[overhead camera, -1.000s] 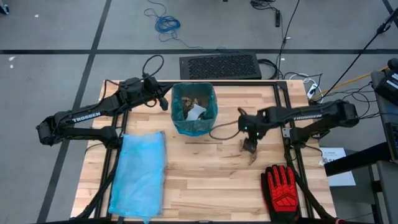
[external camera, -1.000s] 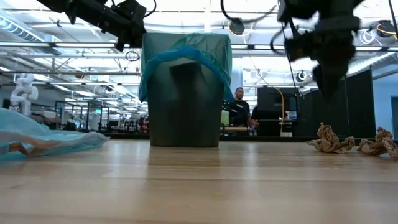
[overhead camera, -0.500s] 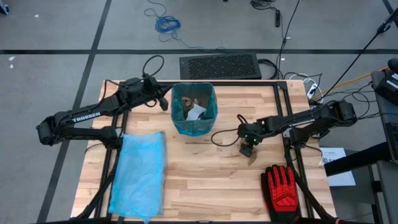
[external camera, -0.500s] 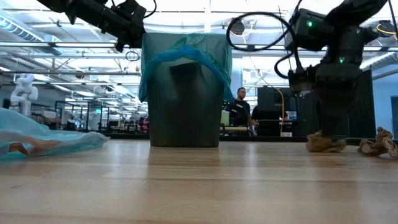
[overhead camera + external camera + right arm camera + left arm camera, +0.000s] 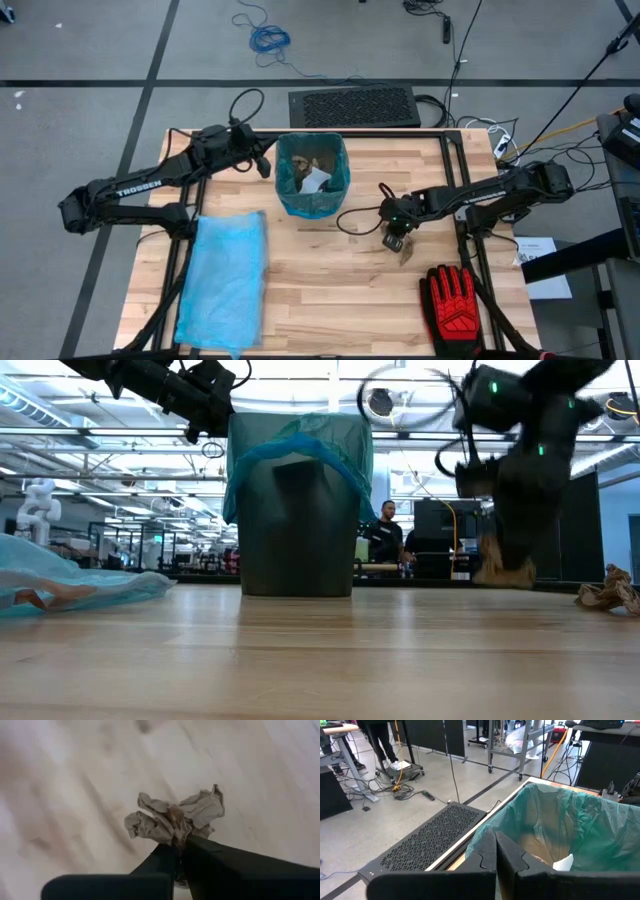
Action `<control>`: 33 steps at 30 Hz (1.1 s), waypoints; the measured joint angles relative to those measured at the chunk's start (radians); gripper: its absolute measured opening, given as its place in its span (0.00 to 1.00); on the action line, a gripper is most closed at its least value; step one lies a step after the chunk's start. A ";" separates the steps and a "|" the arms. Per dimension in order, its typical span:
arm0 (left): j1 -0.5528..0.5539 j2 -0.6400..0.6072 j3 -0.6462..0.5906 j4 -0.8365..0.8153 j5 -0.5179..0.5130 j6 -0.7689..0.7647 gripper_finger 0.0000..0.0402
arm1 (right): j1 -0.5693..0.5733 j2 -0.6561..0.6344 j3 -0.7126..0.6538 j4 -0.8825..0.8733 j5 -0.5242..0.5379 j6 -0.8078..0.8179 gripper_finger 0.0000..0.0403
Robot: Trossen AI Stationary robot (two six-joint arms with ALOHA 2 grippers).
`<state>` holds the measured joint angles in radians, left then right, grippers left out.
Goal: Place trash/remove bag and relplace
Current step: Put the brown napkin into the black trash bin
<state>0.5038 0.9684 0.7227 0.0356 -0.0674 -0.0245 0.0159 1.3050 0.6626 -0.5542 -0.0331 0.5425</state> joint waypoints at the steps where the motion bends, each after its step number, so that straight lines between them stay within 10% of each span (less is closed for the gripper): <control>1: 0.000 0.000 0.000 0.000 -0.001 -0.001 0.00 | 0.003 -0.009 0.024 -0.030 -0.003 -0.015 0.02; 17: 0.000 0.000 0.000 0.004 -0.002 0.004 0.00 | -0.025 -0.141 0.596 -0.108 0.150 -0.409 0.00; 33: 0.000 0.000 0.000 0.007 -0.002 0.003 0.00 | -0.258 0.240 0.859 -0.016 0.033 -0.597 0.00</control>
<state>0.5037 0.9688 0.7227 0.0425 -0.0692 -0.0216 -0.2419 1.5447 1.5219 -0.5701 0.0001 -0.0544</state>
